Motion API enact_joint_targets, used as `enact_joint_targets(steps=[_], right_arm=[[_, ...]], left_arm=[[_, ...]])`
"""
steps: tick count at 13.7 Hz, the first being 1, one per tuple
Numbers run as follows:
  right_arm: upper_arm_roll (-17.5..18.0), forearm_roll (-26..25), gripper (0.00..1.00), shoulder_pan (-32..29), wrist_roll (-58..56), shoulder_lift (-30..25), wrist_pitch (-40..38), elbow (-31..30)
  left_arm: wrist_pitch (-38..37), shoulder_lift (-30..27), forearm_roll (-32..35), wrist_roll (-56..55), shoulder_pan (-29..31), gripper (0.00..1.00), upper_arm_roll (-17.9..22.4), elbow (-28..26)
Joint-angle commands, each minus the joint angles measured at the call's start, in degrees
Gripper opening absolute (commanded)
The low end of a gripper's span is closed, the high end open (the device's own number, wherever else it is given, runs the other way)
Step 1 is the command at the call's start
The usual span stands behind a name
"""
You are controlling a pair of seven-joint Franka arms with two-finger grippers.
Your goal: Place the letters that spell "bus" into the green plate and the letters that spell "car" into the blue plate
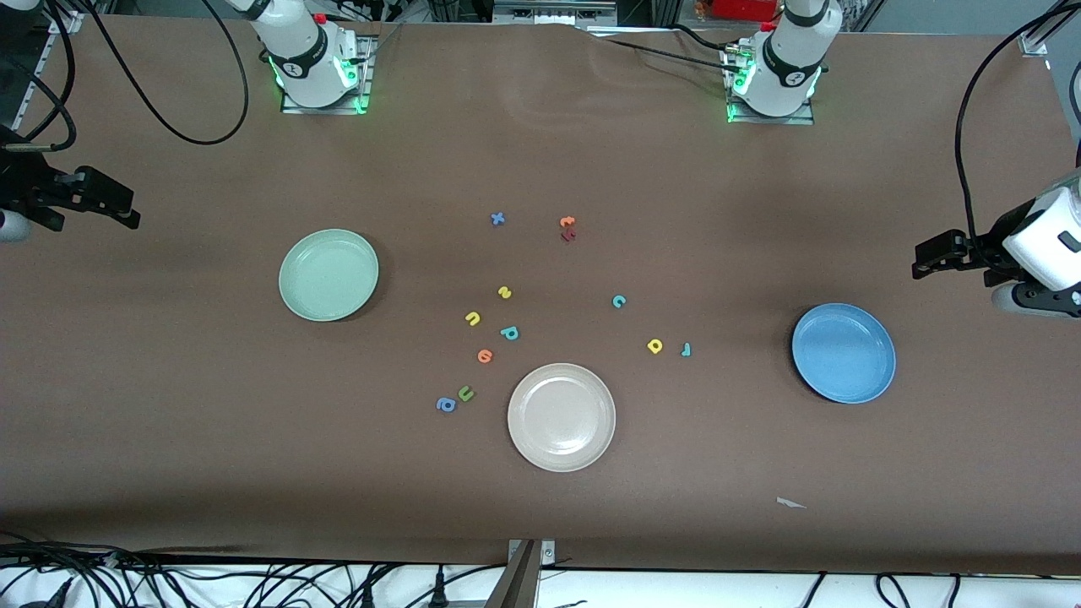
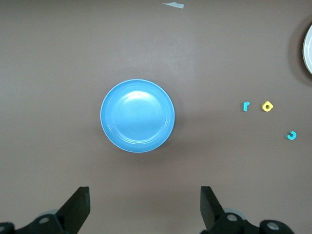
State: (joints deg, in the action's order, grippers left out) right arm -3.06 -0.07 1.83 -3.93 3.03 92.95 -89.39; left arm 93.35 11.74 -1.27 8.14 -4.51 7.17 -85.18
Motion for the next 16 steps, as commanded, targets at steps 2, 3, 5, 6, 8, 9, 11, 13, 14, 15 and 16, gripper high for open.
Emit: enact_joint_targets(steps=[2,3,5,6,8,9,11,13,14,15,16], right_arm=[[0.07,0.77,1.0,-0.34,0.07,0.31,-1.19,1.41],[0.07,0.77,1.0,-0.34,0.07,0.31,-1.19,1.41],[0.07,0.77,1.0,-0.34,0.07,0.31,-1.19,1.41],[0.07,0.77,1.0,-0.34,0.07,0.31,-1.19,1.41],[0.07,0.77,1.0,-0.34,0.07,0.31,-1.19,1.41],[0.07,0.77,1.0,-0.34,0.07,0.31,-1.19,1.41],[-0.02,0.77,1.0,-0.34,0.07,0.31,-1.19,1.33],[-0.19,0.86,1.0,-0.42,0.15,0.31,-2.15,1.41],[-0.19,0.86,1.0,-0.42,0.15,0.23,-2.25,1.41],[-0.19,0.86,1.0,-0.42,0.15,0.23,-2.25,1.41],[-0.19,0.77,1.0,-0.42,0.15,0.23,-2.16,1.41]], left_arm=[[0.51,-0.14,-0.32,0.38,0.29,1.0,-0.23,-0.25],[0.51,-0.06,-0.32,0.38,0.29,1.0,-0.14,-0.25],[0.51,0.12,-0.4,0.38,0.29,1.0,-0.23,-0.25],[0.51,0.12,-0.32,0.38,0.29,1.0,-0.14,-0.25],[0.6,0.3,-0.32,0.38,0.29,1.0,-0.23,-0.25],[0.51,0.3,-0.32,0.38,0.29,1.0,-0.14,-0.25],[0.51,0.38,-0.32,0.38,0.29,1.0,-0.14,-0.25],[0.51,0.38,-0.32,0.38,0.29,1.0,-0.23,-0.25],[0.6,0.38,-0.32,0.38,0.29,1.0,-0.14,-0.25],[0.51,0.38,-0.32,0.38,0.29,1.0,-0.14,-0.25],[0.6,0.38,-0.32,0.38,0.29,1.0,-0.23,-0.25]])
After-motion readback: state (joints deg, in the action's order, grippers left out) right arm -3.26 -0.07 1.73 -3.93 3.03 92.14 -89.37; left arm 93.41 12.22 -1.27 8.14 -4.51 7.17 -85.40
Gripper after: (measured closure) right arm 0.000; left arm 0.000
